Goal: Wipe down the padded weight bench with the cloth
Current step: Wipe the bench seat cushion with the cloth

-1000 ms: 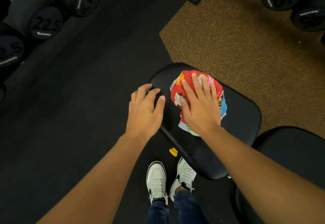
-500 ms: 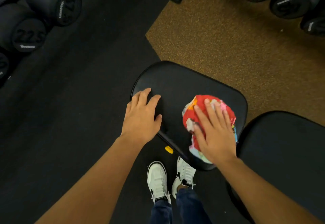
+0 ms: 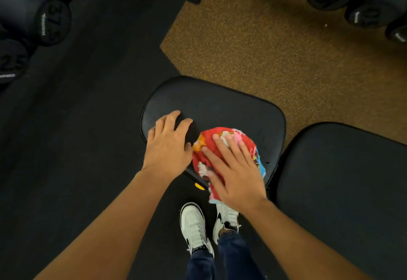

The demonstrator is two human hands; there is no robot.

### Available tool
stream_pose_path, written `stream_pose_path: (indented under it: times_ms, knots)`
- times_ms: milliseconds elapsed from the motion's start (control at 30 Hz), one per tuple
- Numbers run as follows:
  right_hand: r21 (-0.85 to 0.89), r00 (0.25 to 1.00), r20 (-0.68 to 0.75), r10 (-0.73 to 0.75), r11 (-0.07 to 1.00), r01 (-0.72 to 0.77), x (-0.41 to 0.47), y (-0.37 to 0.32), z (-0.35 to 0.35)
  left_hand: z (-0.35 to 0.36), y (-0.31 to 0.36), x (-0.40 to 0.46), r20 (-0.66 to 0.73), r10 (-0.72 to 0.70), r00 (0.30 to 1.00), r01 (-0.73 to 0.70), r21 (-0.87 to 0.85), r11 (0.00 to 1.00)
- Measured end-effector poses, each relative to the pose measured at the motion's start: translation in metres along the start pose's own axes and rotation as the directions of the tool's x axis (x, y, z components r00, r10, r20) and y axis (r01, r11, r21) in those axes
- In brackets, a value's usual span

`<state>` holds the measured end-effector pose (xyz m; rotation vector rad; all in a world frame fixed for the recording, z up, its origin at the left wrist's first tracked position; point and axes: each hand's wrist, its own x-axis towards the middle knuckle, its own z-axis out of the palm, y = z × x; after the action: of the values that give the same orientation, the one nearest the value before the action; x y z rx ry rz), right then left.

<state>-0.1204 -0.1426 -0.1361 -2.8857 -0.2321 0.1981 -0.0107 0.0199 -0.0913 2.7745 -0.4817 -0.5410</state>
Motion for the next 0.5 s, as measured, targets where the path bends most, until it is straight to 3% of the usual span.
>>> stream_pose_path:
  times_ms: [167, 333, 500]
  knots:
    - [0.015, 0.980, -0.116, 0.161, 0.987, -0.160, 0.022, 0.061, -0.012, 0.001, 0.004, 0.002, -0.007, -0.026, 1.000, 0.026, 0.012, 1.000]
    - [-0.030, 0.936, -0.106, 0.337, 0.939, -0.342, 0.042, 0.040, -0.012, 0.002, 0.011, 0.007, -0.044, -0.069, 0.997, 0.070, 0.012, 0.998]
    - [-0.025, 0.988, -0.027, 0.152, 0.988, -0.152, 0.004, -0.009, -0.001, 0.004, 0.022, 0.011, -0.056, -0.022, 0.998, 0.023, 0.015, 1.000]
